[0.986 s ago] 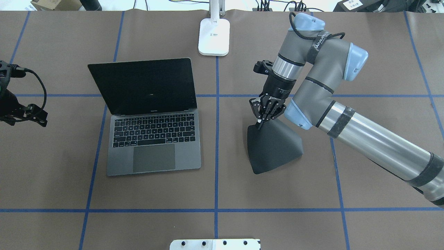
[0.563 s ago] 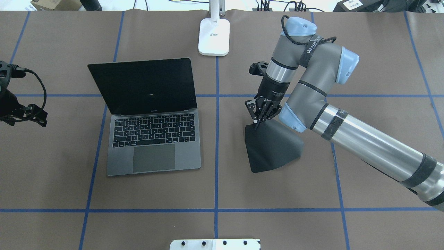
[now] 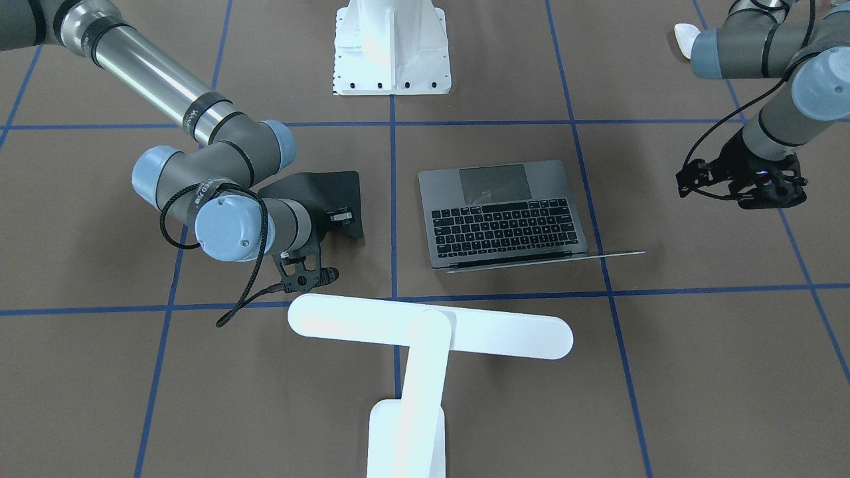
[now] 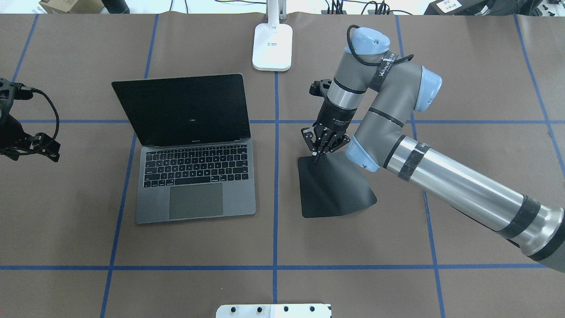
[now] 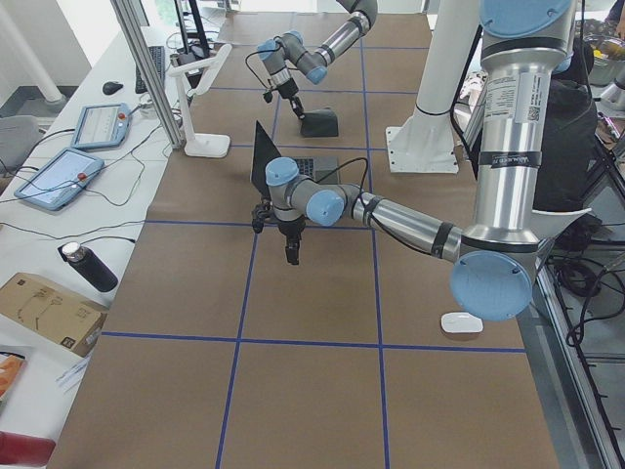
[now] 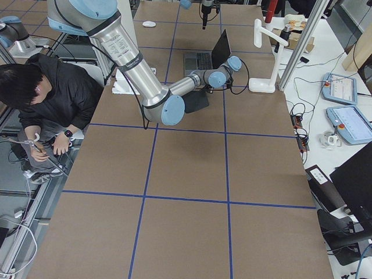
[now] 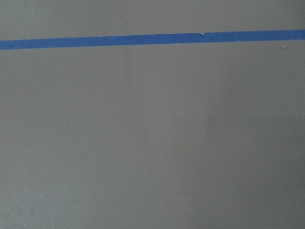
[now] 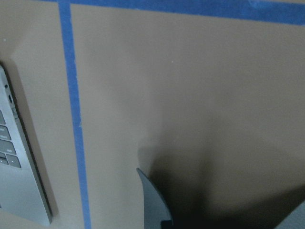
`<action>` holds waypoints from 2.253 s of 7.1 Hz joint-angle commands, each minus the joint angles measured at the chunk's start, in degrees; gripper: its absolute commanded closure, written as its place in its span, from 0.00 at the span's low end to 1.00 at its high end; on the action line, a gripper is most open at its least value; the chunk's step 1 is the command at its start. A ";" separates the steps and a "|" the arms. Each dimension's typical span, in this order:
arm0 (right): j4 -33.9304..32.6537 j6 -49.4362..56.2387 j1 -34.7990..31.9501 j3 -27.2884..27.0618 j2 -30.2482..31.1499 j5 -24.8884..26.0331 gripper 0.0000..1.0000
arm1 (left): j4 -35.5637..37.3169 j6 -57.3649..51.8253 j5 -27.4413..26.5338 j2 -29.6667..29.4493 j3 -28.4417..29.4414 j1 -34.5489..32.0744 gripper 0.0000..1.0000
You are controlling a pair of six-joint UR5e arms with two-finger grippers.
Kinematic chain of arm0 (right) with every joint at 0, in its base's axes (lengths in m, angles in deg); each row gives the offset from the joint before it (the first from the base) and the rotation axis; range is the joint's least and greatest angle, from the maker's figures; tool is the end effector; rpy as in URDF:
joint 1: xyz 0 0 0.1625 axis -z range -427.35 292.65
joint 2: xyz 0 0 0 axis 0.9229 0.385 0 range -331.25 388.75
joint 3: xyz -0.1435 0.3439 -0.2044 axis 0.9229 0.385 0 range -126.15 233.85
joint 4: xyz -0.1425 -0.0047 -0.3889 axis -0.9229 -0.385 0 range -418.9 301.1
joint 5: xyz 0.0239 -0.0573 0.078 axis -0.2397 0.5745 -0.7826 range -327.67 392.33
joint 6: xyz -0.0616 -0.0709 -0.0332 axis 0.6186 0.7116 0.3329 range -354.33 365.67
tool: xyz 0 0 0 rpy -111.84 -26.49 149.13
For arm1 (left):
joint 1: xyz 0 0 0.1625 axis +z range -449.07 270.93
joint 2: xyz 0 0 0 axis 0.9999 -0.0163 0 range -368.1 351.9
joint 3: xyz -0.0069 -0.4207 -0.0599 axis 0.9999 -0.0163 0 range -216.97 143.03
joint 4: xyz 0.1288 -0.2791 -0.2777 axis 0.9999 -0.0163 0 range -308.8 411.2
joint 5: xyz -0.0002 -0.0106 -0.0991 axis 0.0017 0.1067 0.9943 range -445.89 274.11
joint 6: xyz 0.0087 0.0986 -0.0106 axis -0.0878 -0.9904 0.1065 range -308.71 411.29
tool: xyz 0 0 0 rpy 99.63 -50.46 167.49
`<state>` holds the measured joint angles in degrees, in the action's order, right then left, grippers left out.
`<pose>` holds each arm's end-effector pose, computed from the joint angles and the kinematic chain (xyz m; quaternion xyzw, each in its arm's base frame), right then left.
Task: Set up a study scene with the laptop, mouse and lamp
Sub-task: 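Move the held black mouse pad with the right gripper beside the laptop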
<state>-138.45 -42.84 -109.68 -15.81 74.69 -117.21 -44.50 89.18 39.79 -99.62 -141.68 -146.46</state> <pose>-0.5339 -0.5505 0.2960 -0.1830 -0.5068 -0.1398 0.8308 0.2118 -0.4705 0.5156 -0.0256 0.3502 0.0152 0.9362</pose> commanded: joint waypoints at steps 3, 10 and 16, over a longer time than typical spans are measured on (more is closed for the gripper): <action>0.19 -3.16 0.84 2.85 -3.65 0.13 1.00 | -0.01 0.00 0.00 -0.50 0.64 -0.09 0.00; 0.28 -7.11 1.28 5.32 -6.73 0.13 1.00 | -1.51 0.00 0.00 -0.50 1.87 -0.17 0.00; 2.03 -15.65 1.55 5.49 -6.21 0.30 1.00 | -1.51 0.00 0.00 -0.50 1.96 -0.35 0.00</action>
<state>-136.45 -58.11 -108.14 -10.34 68.16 -117.00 -46.01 89.16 39.79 -100.12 -139.72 -146.80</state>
